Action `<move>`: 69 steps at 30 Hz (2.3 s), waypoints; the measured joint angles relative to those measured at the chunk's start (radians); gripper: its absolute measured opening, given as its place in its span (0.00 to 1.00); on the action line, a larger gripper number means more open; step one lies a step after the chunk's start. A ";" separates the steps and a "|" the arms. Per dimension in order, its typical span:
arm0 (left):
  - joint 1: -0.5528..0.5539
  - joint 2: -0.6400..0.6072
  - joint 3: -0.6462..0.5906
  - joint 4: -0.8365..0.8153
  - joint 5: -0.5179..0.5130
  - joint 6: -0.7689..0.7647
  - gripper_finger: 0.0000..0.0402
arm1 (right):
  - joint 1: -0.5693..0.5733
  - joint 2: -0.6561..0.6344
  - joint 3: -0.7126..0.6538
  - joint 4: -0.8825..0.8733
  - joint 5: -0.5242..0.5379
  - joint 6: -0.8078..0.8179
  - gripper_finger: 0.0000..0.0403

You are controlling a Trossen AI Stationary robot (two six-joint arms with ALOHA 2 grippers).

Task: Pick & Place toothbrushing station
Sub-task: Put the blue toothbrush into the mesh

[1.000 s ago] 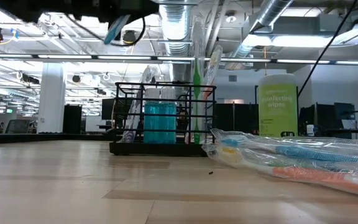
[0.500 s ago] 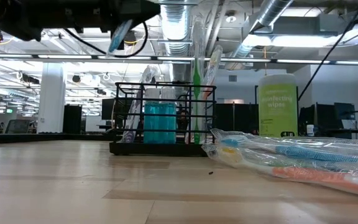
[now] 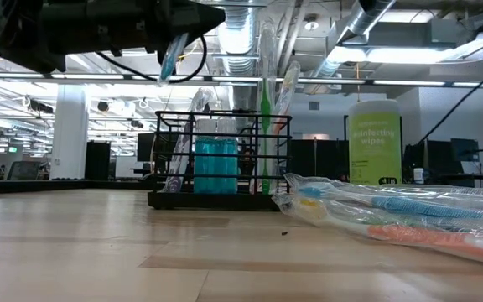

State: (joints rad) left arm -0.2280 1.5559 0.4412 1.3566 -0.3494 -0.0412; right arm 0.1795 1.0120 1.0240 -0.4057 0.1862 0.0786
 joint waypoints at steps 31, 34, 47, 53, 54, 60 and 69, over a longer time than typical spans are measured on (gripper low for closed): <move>0.066 0.174 0.005 0.215 0.046 0.006 0.00 | 0.017 0.007 -0.128 0.144 -0.001 -0.002 0.06; 0.100 0.174 0.002 0.214 0.087 -0.030 0.00 | 0.018 0.011 -0.130 0.150 -0.002 -0.008 0.05; 0.082 0.208 -0.011 0.215 0.093 -0.011 0.00 | 0.017 0.023 -0.130 0.153 -0.002 -0.023 0.05; 0.087 0.199 -0.031 0.215 0.077 -0.013 0.00 | 0.017 0.023 -0.130 0.162 -0.002 -0.026 0.04; 0.090 0.200 -0.033 0.214 0.078 -0.018 0.00 | 0.017 0.023 -0.129 0.165 -0.002 -0.026 0.04; 0.092 0.209 -0.029 0.214 0.077 -0.025 0.00 | 0.017 0.023 -0.129 0.163 -0.003 -0.027 0.04; 0.090 0.297 0.006 0.212 0.084 -0.049 0.00 | 0.017 0.023 -0.129 0.168 -0.003 -0.026 0.04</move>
State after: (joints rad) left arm -0.1379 1.8534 0.4474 1.5688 -0.2657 -0.0900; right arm 0.1963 1.0348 0.8948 -0.2374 0.1833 0.0525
